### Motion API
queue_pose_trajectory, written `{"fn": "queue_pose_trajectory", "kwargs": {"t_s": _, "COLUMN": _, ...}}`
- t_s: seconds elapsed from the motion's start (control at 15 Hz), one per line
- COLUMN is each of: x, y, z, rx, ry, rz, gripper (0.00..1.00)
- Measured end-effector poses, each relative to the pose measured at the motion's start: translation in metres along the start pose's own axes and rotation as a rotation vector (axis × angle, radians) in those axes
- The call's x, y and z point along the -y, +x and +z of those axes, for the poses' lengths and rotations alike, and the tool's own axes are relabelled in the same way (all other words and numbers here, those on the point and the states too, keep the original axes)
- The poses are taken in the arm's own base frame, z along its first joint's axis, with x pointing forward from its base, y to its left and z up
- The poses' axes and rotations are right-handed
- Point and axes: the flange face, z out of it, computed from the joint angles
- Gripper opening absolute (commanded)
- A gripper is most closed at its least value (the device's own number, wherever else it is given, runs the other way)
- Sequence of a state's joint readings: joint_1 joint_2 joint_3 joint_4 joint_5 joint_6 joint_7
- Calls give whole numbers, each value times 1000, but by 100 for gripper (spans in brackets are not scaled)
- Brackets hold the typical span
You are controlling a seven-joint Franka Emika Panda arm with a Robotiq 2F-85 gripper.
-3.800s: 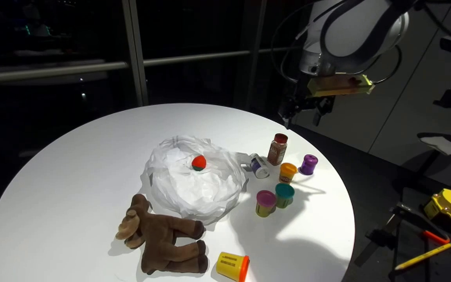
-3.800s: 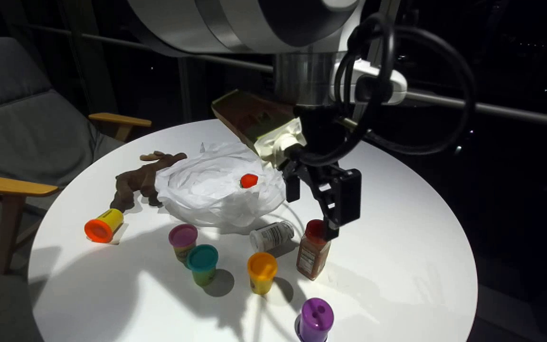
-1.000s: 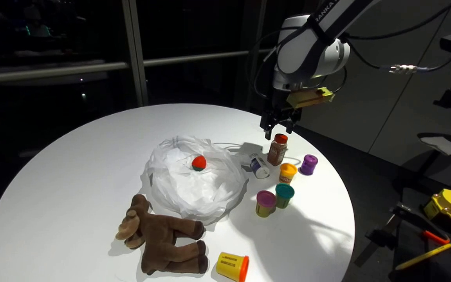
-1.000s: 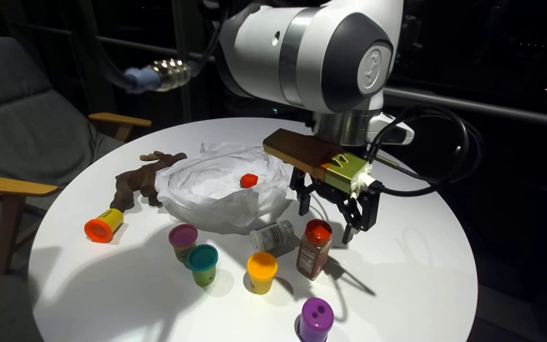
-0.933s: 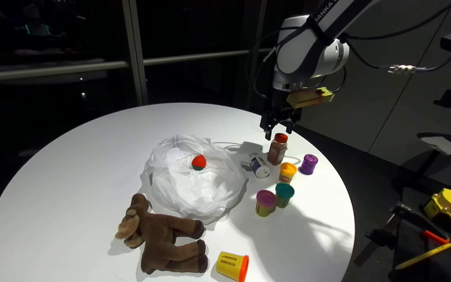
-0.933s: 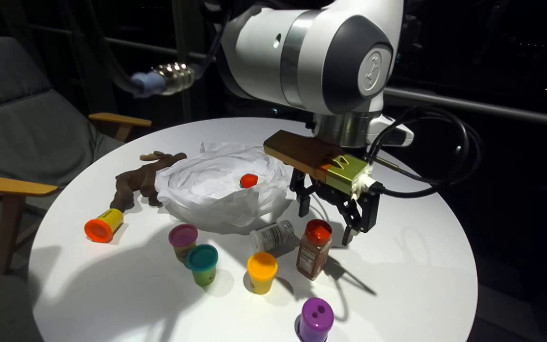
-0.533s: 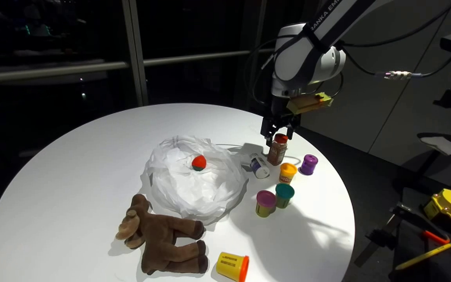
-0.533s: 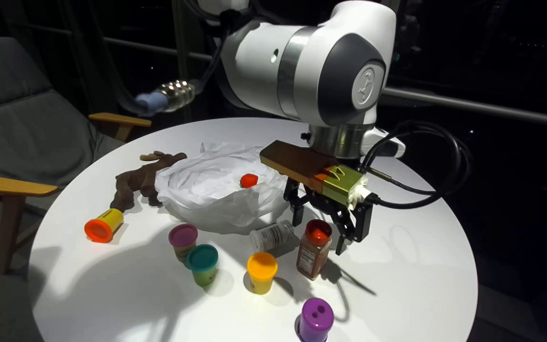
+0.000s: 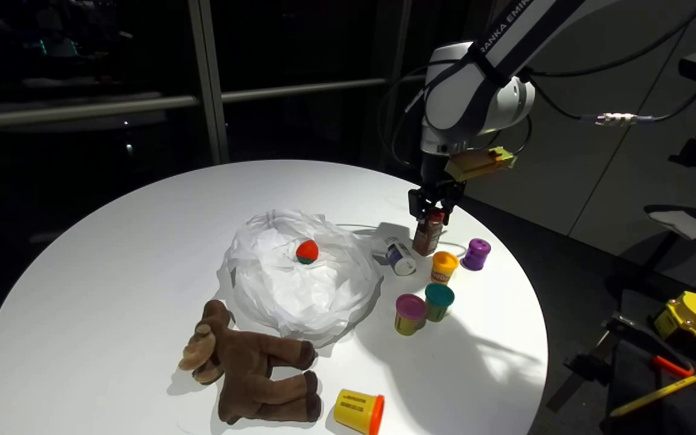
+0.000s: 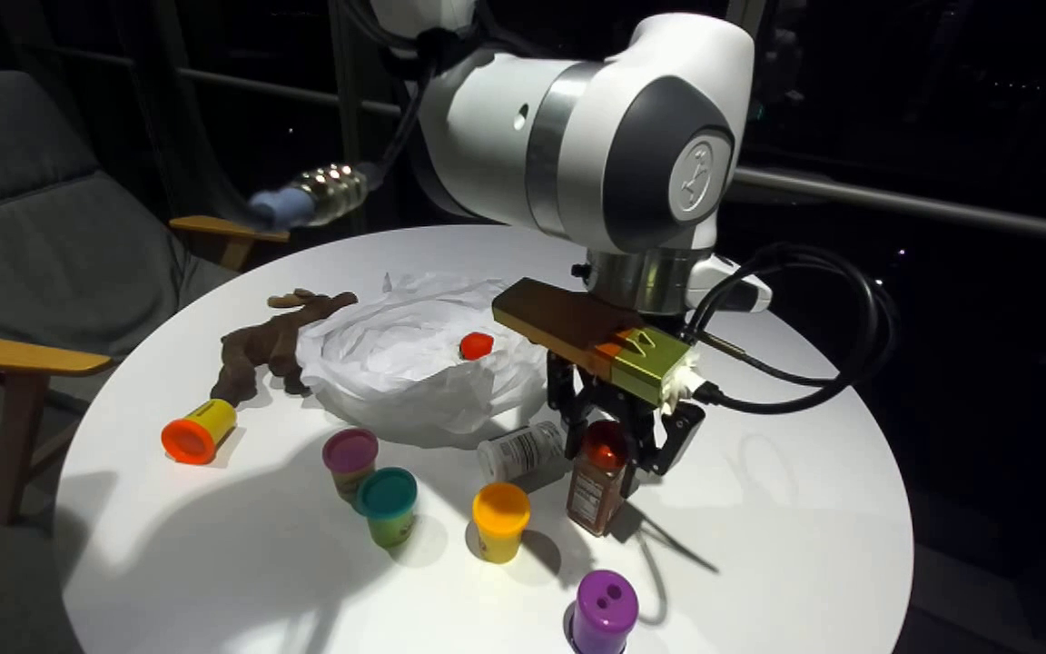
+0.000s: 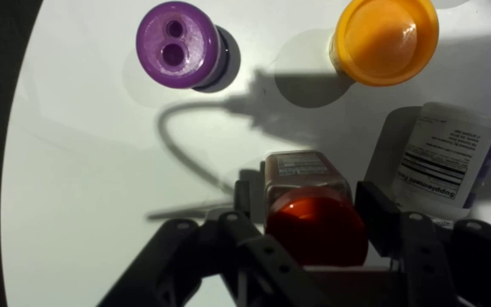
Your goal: Put the objects on the table into the plastic bag.
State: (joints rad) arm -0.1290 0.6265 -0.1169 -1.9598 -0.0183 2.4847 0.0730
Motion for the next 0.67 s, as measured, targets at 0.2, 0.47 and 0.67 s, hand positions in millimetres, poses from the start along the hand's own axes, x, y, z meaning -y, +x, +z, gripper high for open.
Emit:
{"fn": "queue_pose_trajectory", "kwargs": {"t_s": 0.2, "x": -1, "y": 0, "z": -1, "rx": -1, "ry": 0, "rz": 0, "gripper": 25}}
{"fn": "queue_pose_trajectory", "kwargs": {"t_s": 0.47, "x": -12, "y": -4, "z": -8, "rx": 2, "ry": -9, "rz": 29, "gripper": 25}}
{"fn": "queue_pose_trajectory", "kwargs": {"t_s": 0.67, "x": -19, "y": -19, "z": -46, "rx": -15, "ry": -52, "rz": 64, "gripper": 25}}
